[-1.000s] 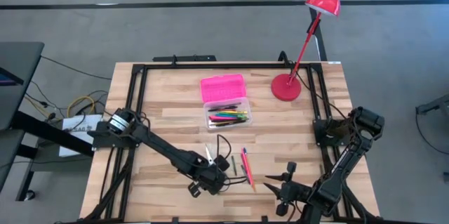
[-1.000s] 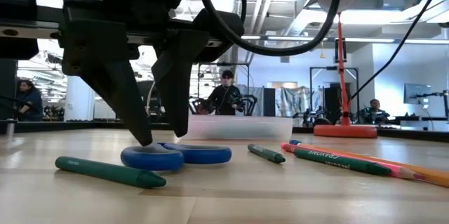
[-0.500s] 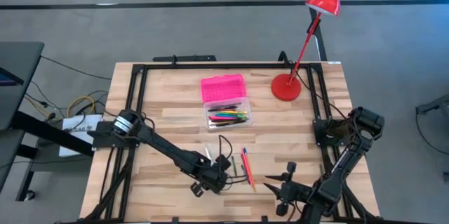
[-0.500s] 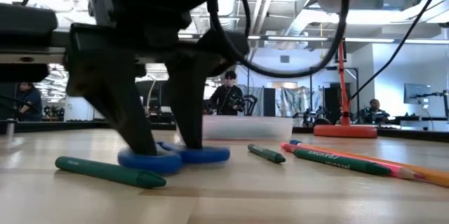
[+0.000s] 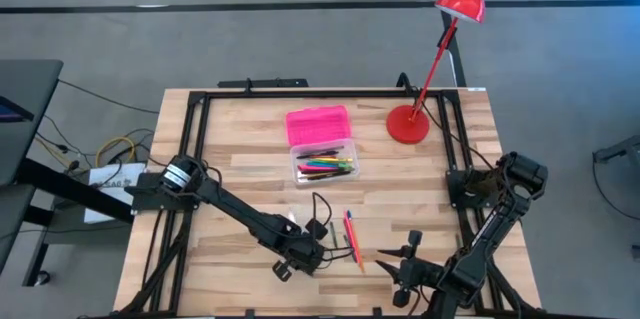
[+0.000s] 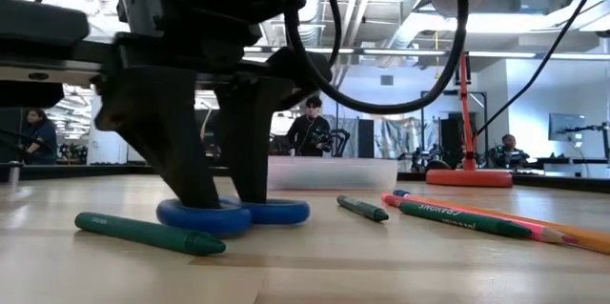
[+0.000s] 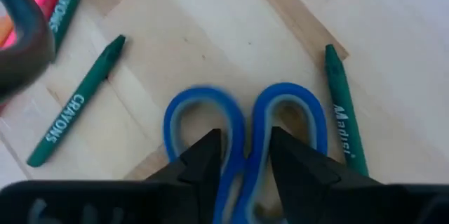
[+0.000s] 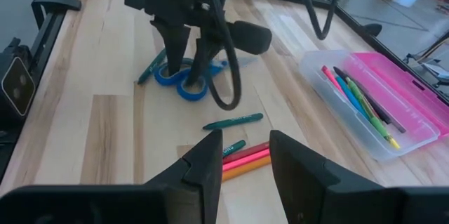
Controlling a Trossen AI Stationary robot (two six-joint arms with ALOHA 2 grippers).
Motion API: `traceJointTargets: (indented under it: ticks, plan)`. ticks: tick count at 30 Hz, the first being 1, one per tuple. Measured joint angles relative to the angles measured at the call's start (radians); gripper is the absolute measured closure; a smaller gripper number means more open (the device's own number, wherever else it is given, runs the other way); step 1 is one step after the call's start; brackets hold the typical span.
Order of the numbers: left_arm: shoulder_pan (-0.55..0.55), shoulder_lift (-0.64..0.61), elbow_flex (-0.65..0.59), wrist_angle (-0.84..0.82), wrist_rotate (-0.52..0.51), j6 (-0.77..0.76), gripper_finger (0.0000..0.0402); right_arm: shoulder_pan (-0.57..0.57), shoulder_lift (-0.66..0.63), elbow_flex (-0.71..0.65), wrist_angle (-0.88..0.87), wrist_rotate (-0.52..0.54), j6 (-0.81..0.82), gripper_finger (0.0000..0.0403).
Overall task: Pick & place school supplies into a supply box
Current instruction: Put the blue scissor into the pink supply box
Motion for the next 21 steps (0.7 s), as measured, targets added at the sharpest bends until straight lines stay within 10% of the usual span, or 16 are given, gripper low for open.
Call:
traceJointTargets:
  ticks: [21]
  plan:
    - [0.087,0.000,-0.002,-0.040,-0.119,-0.143,0.0334,0.000,0.000,0.000,0.000,0.000,0.000,0.0291]
